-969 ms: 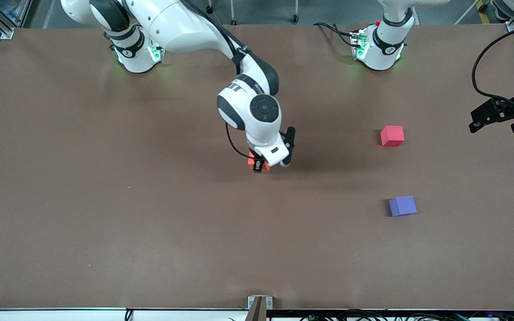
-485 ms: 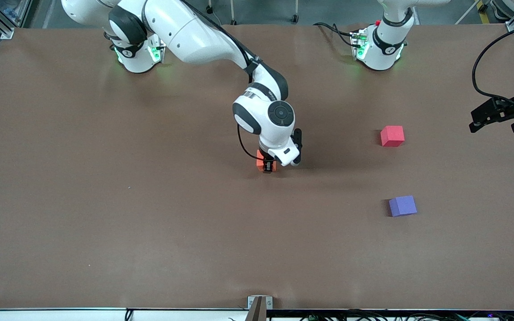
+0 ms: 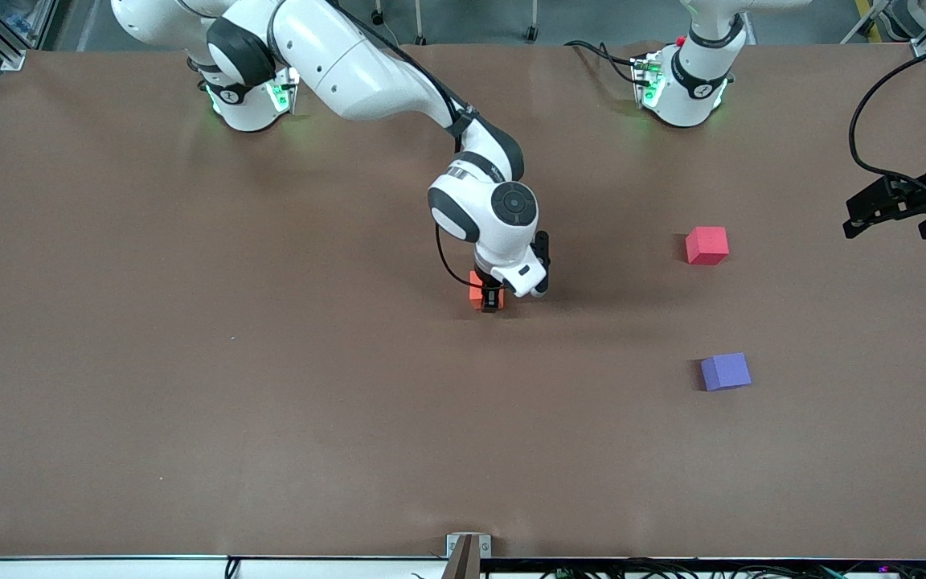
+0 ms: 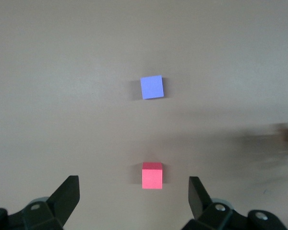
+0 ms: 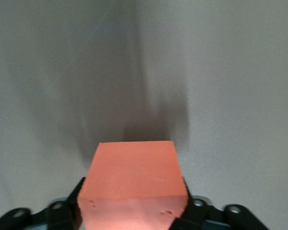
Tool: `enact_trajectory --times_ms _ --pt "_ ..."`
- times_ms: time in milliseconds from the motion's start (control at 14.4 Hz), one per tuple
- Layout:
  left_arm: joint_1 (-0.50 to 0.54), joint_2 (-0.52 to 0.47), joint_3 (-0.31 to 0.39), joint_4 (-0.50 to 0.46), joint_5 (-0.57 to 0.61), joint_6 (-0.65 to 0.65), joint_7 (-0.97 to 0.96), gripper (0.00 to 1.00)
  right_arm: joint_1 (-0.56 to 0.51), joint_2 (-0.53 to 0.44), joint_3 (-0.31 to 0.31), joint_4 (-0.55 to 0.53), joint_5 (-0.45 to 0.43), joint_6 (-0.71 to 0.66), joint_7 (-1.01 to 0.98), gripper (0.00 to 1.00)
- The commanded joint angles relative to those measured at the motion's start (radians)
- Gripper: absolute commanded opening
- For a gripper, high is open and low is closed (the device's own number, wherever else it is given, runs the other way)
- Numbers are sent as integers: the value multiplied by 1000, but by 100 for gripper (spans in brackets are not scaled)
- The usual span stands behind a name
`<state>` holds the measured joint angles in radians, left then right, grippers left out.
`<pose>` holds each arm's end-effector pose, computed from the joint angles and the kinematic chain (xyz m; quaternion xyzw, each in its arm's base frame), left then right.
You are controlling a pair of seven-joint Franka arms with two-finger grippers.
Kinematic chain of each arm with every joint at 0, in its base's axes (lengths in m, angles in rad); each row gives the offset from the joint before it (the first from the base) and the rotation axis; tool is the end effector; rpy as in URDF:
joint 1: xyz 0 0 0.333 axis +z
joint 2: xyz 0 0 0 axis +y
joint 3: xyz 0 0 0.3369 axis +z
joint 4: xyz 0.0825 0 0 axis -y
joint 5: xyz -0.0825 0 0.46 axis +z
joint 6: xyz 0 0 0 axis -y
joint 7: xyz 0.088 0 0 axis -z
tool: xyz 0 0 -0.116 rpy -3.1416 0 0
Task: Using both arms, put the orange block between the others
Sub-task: 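Carry the orange cube with the right gripper to the table middle, then release the orange cube with the right gripper while the left gripper reaches in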
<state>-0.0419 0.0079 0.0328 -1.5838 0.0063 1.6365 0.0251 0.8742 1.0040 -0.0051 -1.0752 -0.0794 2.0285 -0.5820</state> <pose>0.6399 -0.0052 0.6302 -0.9996 0.0172 -0.0224 0.0035 0.5533 0.6487 0.1723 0.7343 0.6774 -0.0197 0.0406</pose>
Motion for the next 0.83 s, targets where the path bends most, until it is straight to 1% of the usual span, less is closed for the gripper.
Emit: enact_trajectory --times_ms 0,208,346,485,554,762 --pt "7 -19 -5 -22 -5 -18 7 100 0 -17 -1 24 -19 -39 28 100" --pt "-3 -2 -8 -28 -11 -43 1 100 -18 -85 -4 24 -17 -143 27 100" --pt "-33 46 -27 -25 -34 -43 -4 100 -56 -143 -4 24 -14 -220 31 100" --pt "-52 95 -56 -19 -69 -26 -36 100 -153 -209 -3 24 -10 -292 40 100" --pt "-56 119 -85 -16 -71 -3 -59 100 -206 -235 -4 24 -8 -316 60 100" --pt "-64 202 -168 -16 -72 81 -166 100 -430 -318 -1 24 13 -321 90 100"
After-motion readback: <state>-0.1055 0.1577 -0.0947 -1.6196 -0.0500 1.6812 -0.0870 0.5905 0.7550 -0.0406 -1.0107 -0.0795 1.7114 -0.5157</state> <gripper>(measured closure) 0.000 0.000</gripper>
